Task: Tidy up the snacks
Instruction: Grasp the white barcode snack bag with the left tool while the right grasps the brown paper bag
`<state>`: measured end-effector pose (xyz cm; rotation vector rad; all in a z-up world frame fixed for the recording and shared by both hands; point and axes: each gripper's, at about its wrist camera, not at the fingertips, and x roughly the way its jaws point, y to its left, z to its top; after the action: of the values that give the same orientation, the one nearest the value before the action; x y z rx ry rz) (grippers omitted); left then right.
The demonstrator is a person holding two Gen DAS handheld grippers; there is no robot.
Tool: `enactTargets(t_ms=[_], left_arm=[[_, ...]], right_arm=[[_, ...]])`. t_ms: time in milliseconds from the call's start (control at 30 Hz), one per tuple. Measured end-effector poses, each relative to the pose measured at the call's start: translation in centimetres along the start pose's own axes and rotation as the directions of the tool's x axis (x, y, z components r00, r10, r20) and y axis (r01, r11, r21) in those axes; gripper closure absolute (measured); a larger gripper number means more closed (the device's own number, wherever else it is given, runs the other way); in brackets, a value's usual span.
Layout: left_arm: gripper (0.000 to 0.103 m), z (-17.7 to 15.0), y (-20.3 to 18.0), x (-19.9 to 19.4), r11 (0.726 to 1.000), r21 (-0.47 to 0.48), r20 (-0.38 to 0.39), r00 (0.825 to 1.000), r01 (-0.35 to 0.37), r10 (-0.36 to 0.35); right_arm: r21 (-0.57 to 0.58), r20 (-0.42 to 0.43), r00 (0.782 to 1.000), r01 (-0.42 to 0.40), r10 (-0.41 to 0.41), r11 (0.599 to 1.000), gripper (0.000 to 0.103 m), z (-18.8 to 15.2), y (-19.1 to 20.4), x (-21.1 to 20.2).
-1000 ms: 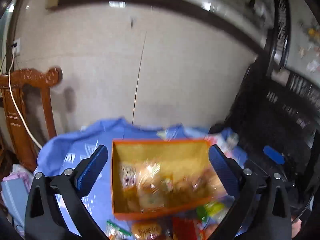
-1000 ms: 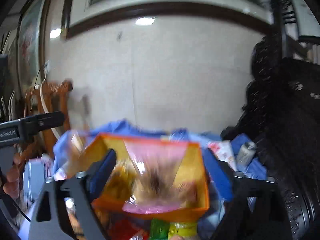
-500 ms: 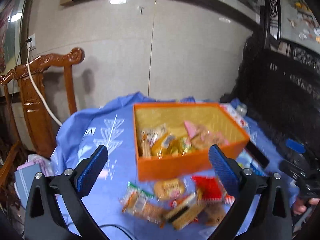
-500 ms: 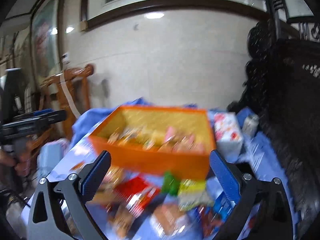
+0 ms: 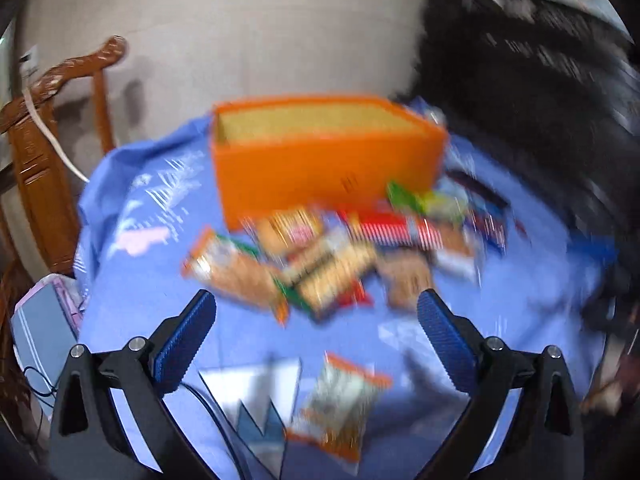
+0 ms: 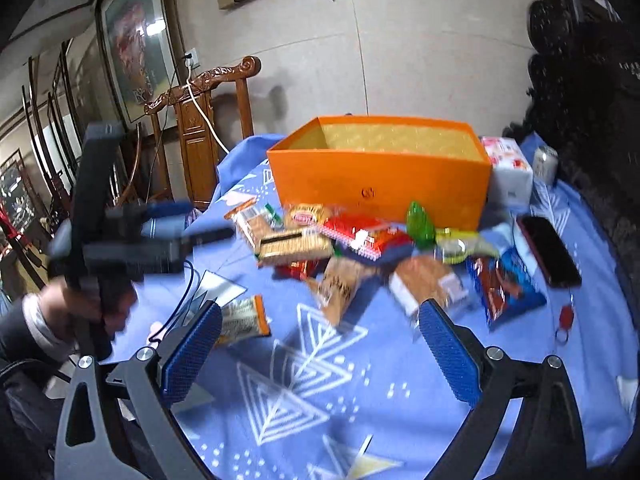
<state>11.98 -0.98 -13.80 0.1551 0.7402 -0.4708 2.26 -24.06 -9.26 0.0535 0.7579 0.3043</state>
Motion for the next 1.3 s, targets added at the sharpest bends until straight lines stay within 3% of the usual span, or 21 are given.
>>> enactTargets(t_ms=[167,300,333,467,567,733,900,1033,1133,1200,1300], left_arm=[[0.006,-4.0,-0.9,2.1,0.993,0.112,-0.051,0.998,0.029,-0.023],[0.032,-5.5,-0.8,3.6,0.986,0.138,-0.124,0.989,0.096,-0.079],[0.035,-5.9,-0.8,3.9,0.982,0.157,-0.139,0.987,0.107,-0.085],[0.04,-6.2,-0.7,4.8,0.972,0.167,-0.183,0.974,0.163,-0.132],[0.04,-6.3,-1.0,4.8,0.968,0.192,-0.188,0.975,0.159,-0.122],[0.055,-6.2,-1.6,4.5,0.966,0.208,-0.177,0.977,0.156,-0.119],[0.06,-6.2,-1.9,4.3,0.971,0.196,-0.167,0.98,0.14,-0.108],[0.061,-6.2,-1.4,4.2,0.98,0.153,-0.163,0.981,0.128,-0.102],[0.061,-6.1,-1.4,4.3,0.981,0.147,-0.165,0.981,0.128,-0.104],[0.061,-6.1,-1.3,4.4,0.981,0.142,-0.165,0.98,0.131,-0.107],[0.061,-6.0,-0.8,4.3,0.983,0.113,-0.161,0.979,0.145,-0.125]], right_arm=[[0.078,-0.025,0.999,0.043,-0.041,0.996,0.004,-1.4,-1.1,-0.2],[0.106,-0.058,0.996,0.072,-0.066,0.992,0.004,-2.7,-1.3,0.2],[0.11,-0.059,0.996,0.074,-0.068,0.991,0.004,-2.9,-1.4,0.3],[0.127,-0.068,0.995,0.08,-0.072,0.989,0.004,-3.5,-1.3,0.5],[0.138,-0.081,0.994,0.084,-0.073,0.987,0.004,-3.3,-1.5,1.4],[0.185,-0.076,0.995,0.083,-0.07,0.979,0.004,-1.3,-1.8,4.5],[0.25,-0.127,0.99,0.088,-0.058,0.964,0.004,1.2,-2.1,10.5],[0.281,-0.182,0.982,0.1,-0.049,0.954,0.025,2.0,-2.3,14.5],[0.292,-0.231,0.971,0.131,-0.063,0.947,0.03,1.9,-2.4,16.7],[0.323,-0.233,0.972,0.103,-0.027,0.941,0.034,1.7,-2.4,17.4],[0.301,-0.238,0.971,0.077,-0.003,0.95,0.063,1.9,-1.7,17.7]])
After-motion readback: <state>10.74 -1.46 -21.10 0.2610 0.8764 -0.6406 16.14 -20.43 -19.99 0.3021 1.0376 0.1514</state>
